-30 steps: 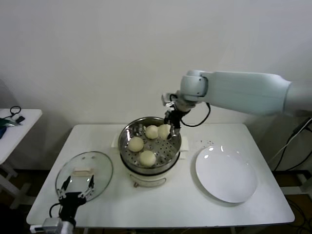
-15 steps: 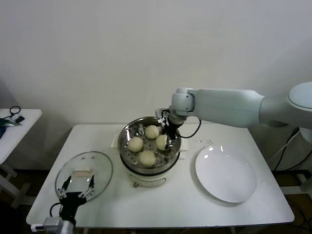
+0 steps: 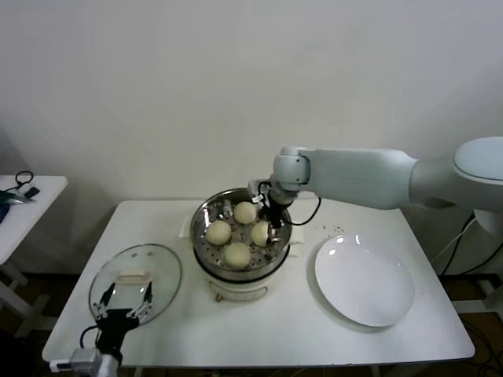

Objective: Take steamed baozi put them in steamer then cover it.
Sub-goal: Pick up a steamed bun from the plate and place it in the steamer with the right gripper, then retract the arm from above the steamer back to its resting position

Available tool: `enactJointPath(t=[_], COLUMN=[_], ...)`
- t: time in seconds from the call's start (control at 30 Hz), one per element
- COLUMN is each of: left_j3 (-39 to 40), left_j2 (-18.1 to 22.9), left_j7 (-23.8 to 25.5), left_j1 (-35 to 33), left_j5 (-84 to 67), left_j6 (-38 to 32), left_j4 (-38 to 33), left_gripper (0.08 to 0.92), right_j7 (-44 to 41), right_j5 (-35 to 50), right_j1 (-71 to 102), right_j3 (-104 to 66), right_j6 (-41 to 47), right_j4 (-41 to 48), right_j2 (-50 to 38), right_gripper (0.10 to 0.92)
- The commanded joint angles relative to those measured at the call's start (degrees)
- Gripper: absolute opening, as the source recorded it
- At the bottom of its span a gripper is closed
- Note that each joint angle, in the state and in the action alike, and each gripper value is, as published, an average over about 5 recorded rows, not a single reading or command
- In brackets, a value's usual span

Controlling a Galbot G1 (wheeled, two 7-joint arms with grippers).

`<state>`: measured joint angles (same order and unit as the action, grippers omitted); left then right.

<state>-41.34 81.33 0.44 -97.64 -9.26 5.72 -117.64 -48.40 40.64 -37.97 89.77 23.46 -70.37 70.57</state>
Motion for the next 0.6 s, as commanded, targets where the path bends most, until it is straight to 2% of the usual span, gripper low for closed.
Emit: enactJointPath(t=[0.03, 0.17, 0.27, 0.4, 0.5, 0.6], left_j3=[0.0, 0.2, 0.4, 0.8, 1.0, 1.1], left_j2=[-0.1, -0.4, -0.4, -0.7, -1.3, -1.7], left_j7=[-0.9, -0.8, -0.7, -0.9, -1.4, -2.6], left_j1=[-0.4, -0.8, -0.9, -0.4, -0.1, 0.7], left_j5=[-0.9, -0.5, 1.3, 5.0, 7.3, 8.2], left_j6=[0.4, 0.3, -0.4, -0.8, -0.7, -1.7], left_j4=[-0.6, -1.1, -0.9, -0.2, -0.1, 0.4], left_gripper=[0.823, 0.823, 0.823, 0.823, 0.823, 0.823], right_j7=[-0.6, 4.4, 17.6, 34.4, 42.6, 45.8], right_j5=[5.3, 9.6, 11.6, 10.7, 9.4, 7.1], right_j1=[-3.3, -2.0, 5.9, 19.1, 31.0, 43.7], right_j3=[-4.3, -13.0, -27.0, -43.5, -56.5, -67.5], right_j6=[-1.2, 2.1, 4.0, 2.5, 2.5, 0.7], right_j4=[-1.1, -1.9, -3.6, -7.3, -11.7, -16.3], right_j2=[-4.0, -10.5, -16.3, -22.8, -28.4, -33.4], right_gripper=[0.822, 0.823, 0.823, 0.823, 0.823, 0.823])
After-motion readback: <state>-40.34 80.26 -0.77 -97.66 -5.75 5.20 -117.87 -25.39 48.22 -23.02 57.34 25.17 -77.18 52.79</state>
